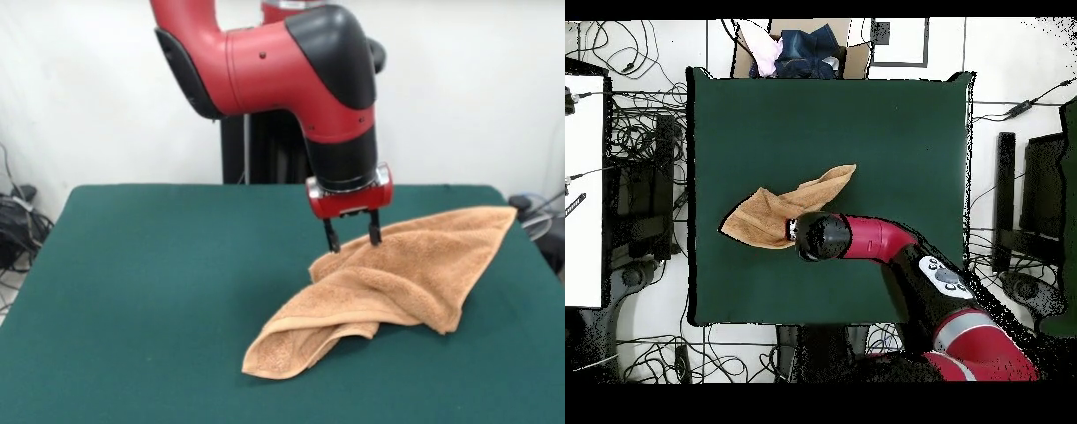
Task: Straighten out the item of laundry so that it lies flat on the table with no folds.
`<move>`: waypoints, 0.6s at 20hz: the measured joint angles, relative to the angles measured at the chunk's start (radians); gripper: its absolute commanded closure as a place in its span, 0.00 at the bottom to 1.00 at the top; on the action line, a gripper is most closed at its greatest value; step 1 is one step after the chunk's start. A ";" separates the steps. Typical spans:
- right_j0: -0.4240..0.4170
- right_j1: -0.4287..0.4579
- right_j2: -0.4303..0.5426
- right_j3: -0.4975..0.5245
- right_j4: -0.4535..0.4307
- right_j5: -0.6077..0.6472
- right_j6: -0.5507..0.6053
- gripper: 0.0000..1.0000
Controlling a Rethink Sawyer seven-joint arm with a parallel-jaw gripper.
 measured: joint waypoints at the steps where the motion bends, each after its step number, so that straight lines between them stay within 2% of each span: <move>1: 0.000 0.004 0.000 0.000 0.000 -0.001 0.000 0.00; 12: 0.010 0.021 -0.002 0.005 0.000 -0.035 0.000 0.00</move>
